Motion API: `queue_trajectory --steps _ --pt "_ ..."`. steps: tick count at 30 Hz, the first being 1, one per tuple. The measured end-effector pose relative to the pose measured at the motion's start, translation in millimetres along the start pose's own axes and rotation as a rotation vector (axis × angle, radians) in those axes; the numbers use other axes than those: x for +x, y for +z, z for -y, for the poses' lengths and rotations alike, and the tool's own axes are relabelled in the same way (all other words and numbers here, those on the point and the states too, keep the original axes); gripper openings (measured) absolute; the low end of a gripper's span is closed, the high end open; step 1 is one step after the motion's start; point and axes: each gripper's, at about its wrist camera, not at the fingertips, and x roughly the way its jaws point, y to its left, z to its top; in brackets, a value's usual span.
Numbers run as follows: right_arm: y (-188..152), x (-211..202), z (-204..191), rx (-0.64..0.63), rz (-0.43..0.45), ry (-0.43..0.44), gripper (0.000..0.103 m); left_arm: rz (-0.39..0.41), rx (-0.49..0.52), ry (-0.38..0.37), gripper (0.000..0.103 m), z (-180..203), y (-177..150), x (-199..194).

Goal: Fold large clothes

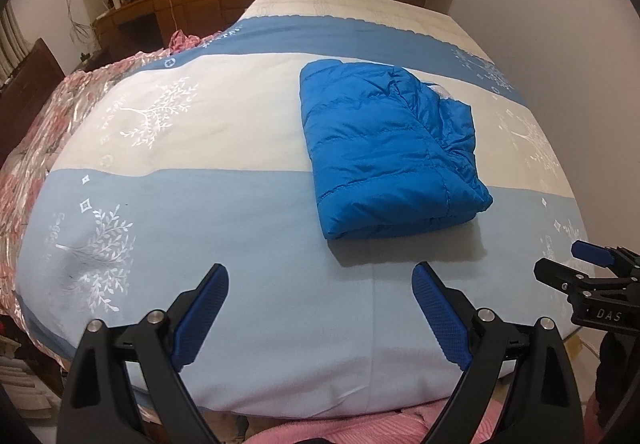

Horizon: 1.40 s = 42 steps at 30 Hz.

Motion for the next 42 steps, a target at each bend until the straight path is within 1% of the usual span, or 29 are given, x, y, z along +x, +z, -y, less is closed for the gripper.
queue_trajectory --steps 12,42 --pt "-4 -2 -3 0.002 0.008 -0.017 0.094 -0.008 0.012 -0.001 0.093 0 -4 0" --pt "-8 -7 -8 -0.012 0.021 -0.001 0.094 -0.009 0.032 0.002 0.093 -4 -10 -4"
